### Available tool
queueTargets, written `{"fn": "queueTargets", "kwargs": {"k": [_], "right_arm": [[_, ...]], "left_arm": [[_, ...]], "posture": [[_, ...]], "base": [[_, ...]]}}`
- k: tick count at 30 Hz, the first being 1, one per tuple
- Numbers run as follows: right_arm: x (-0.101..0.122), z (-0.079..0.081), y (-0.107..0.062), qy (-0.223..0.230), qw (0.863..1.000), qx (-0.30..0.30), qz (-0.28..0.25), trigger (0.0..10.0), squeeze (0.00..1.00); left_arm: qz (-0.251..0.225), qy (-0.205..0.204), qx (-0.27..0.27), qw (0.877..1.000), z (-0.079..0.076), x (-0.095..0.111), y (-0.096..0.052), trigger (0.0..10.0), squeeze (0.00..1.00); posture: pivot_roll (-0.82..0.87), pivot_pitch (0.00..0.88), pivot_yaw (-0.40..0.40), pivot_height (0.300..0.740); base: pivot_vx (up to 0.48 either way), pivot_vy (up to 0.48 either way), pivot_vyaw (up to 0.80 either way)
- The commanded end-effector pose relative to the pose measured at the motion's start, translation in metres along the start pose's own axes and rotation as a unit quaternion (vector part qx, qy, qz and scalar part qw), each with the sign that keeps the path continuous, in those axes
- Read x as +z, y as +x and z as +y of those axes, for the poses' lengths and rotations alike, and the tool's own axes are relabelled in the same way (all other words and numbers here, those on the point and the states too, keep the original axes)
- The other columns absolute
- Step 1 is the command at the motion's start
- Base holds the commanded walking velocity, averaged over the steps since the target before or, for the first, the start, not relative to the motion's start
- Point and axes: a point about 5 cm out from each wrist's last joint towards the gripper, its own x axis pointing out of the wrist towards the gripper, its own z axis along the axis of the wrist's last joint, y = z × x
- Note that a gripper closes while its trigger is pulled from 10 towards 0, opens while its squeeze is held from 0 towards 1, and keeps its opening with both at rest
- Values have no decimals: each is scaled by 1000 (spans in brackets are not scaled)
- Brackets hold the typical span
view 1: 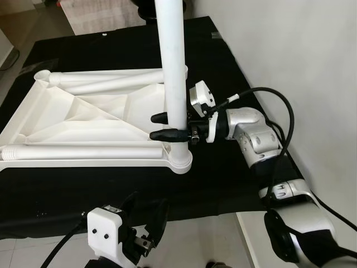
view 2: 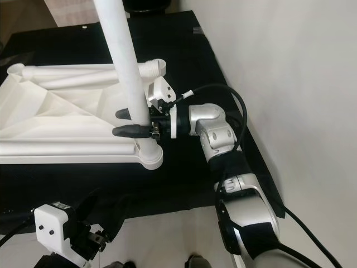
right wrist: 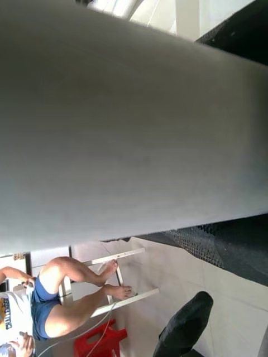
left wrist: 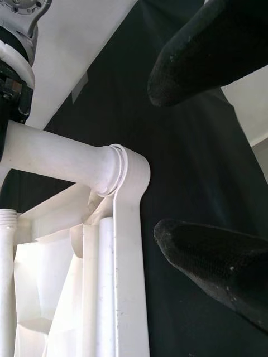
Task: Building children table
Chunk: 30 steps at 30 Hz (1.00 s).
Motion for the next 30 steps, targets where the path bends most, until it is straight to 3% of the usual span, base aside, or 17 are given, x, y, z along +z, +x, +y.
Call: {"fn": "queueTargets", "kwargs": {"k": [1,3,4,6,7,9,10,11,12,13,15,22,23,24,28,29,30], "right_arm": [[-11,1,3,22,999,-32,0,0,0],[-20,6,-8,35,992,-119,1,0,0],[-20,6,-8,35,992,-119,1,0,0],[-34,17,-18,44,973,-223,38,0,0],[-34,17,-18,44,973,-223,38,0,0],[-47,22,-24,6,924,-366,110,0,0],[-47,22,-24,6,924,-366,110,0,0],[-49,23,-25,-7,909,-397,124,0,0],[-51,23,-30,9,867,-481,126,0,0],[-51,23,-30,9,867,-481,126,0,0],[-55,51,5,47,866,-489,92,0,0],[-52,58,20,57,876,-473,72,0,0],[-50,54,20,58,880,-465,75,7843,0],[-48,51,21,59,886,-453,72,10000,0],[-36,40,22,57,920,-386,30,10000,0],[-29,36,20,53,937,-346,12,10000,1000],[-29,36,20,53,937,-346,12,10000,1000]], "left_arm": [[11,-1,4,1000,0,-3,-2,10000,0],[10,-3,3,1000,0,-4,-1,10000,0],[10,-3,3,1000,0,-4,-1,10000,0],[9,-3,3,1000,1,-4,0,10000,0],[9,-3,3,1000,1,-4,0,10000,0],[8,-2,3,1000,1,-4,0,10000,0],[8,-2,3,1000,1,-4,0,10000,0],[8,-2,3,1000,2,-4,0,10000,0],[9,-2,4,1000,2,-4,0,10000,0],[9,-2,4,1000,2,-4,0,10000,0],[9,0,3,1000,6,-5,3,10000,0],[8,1,3,1000,8,-6,6,10000,0],[7,2,4,1000,8,-6,6,10000,0],[5,2,6,1000,8,-6,6,10000,0],[4,3,7,1000,8,-5,5,10000,0],[4,3,6,1000,8,-4,5,10000,0],[4,3,6,1000,8,-4,5,10000,0]], "posture": [[112,230,24,740],[104,228,20,740],[104,228,20,740],[105,226,15,740],[105,226,15,740],[105,226,15,740],[105,226,15,740],[105,226,15,740],[98,221,19,740],[98,221,19,740],[94,188,40,740],[91,183,35,740],[87,184,34,740],[88,184,34,740],[103,190,36,740],[106,190,38,740],[106,190,38,740]], "base": [[0,0,0],[0,0,0],[0,0,0],[0,0,0],[0,0,0],[0,0,0],[0,0,0],[0,0,0],[0,0,0],[0,0,0],[0,0,0],[0,0,0],[0,0,0],[0,0,0],[0,0,0],[0,0,0],[0,0,0]]}}
